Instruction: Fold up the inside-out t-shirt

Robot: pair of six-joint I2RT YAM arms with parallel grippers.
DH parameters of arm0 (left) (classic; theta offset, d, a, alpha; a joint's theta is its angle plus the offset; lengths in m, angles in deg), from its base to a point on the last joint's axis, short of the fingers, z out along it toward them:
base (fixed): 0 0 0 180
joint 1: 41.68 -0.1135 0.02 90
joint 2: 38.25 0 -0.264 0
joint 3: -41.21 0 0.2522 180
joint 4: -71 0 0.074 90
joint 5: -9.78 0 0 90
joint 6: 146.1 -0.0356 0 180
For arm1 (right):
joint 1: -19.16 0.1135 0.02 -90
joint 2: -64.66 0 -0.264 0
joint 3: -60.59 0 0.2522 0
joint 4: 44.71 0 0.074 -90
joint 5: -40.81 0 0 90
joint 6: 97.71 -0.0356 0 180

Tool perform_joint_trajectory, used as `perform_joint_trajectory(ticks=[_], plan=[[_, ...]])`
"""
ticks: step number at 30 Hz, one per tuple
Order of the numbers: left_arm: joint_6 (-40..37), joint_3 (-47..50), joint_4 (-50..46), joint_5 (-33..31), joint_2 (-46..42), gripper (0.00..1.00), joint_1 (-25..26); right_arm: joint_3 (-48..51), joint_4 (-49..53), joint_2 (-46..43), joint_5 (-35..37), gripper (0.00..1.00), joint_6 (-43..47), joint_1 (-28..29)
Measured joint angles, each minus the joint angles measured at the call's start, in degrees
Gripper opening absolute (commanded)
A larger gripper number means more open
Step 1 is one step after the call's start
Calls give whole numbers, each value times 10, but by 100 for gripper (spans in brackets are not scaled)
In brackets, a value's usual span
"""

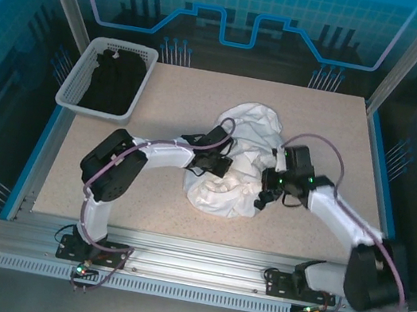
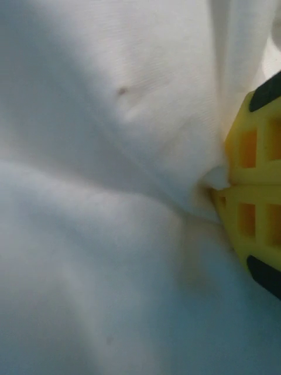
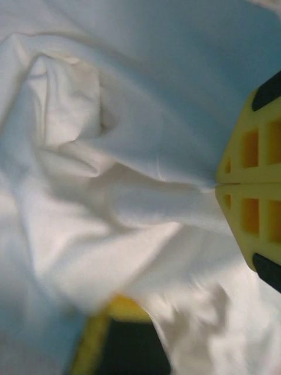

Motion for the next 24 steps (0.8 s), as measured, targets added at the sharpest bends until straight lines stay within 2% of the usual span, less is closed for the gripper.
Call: perform_joint_trajectory(ticks=[2, 5, 8, 11, 13, 14, 16, 18, 21, 24], plan=[[1, 27, 14, 12, -34, 0, -22, 40, -26, -73, -20, 5, 0, 34], [1, 72, 24, 33, -109, 0, -63, 101, -93, -132, -63, 16, -7, 80], [5, 104, 35, 34, -176, 0, -99, 136, -144, -106, -117, 36, -9, 137], [7, 132, 39, 26, -220, 0, -124, 115, -138, -40, -166, 42, 24, 203], [7, 142, 37, 14, -225, 0, -132, 90, -127, -21, -175, 47, 46, 213], [7, 145, 33, 3, -223, 13, -134, 78, -128, -21, -167, 48, 50, 205], [9, 145, 20, -23, -220, 29, -135, 54, -129, -20, -141, 51, 50, 172], [15, 146, 4, -52, -219, 49, -135, 16, -122, 2, -94, 53, 43, 125], [44, 166, 5, -72, -236, 64, -127, -55, -105, 77, -31, 56, 45, 78], [96, 214, 16, -49, -278, 70, -92, -109, -88, 157, -8, 60, 61, 56]])
